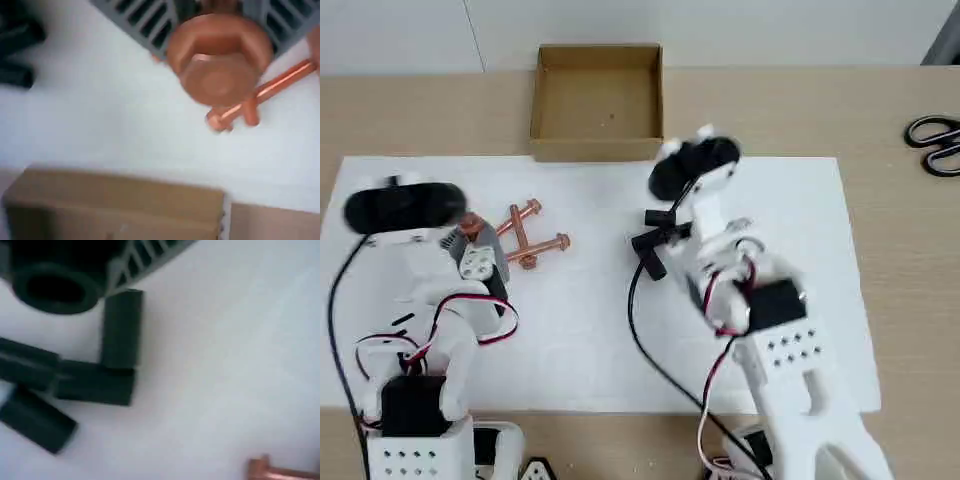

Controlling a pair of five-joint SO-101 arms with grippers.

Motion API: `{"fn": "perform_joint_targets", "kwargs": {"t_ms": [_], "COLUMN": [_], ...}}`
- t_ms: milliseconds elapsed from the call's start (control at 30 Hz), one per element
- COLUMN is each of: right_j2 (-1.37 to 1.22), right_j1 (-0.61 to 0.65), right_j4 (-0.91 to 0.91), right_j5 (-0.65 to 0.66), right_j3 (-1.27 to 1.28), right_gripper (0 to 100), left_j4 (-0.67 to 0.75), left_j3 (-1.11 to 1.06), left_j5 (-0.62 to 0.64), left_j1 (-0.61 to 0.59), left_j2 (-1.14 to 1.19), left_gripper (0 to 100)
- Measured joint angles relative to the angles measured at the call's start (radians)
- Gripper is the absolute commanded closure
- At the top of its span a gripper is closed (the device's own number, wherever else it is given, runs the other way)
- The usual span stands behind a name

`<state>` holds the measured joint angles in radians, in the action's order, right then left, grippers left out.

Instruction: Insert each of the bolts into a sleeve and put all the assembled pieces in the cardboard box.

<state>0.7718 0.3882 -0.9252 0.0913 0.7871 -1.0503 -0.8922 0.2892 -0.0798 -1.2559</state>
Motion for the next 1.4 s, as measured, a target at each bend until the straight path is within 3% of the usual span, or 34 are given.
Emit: {"fn": "perform_joint_targets", "kwargs": {"t_ms": [133, 367, 633, 1000, 1400], "right_j2": [0.103, 0.253, 0.373, 0.391, 0.442], "right_j1": [0.091, 0.161, 0.181, 0.364, 0.376], "right_j4": [0.107, 0.302, 0.488, 0.512, 0.512], "right_j5": [0.000, 0.000, -0.196, -0.212, -0.212], "right_j3": [0.137, 0.344, 0.512, 0.532, 0.532], "right_gripper": [99.5, 99.5, 99.5, 99.5, 99.5], "left_j4": [0.084, 0.107, 0.107, 0.193, 0.279], "left_j3": [0.000, 0.000, 0.000, 0.000, -0.104], "left_j5": [0.046, 0.051, 0.071, 0.143, 0.143], "left_j1": [0.009, 0.169, 0.262, 0.296, 0.345], "left_j2": [0.000, -0.003, -0.003, -0.003, -0.003], "left_gripper": [99, 99, 99, 99, 99]}}
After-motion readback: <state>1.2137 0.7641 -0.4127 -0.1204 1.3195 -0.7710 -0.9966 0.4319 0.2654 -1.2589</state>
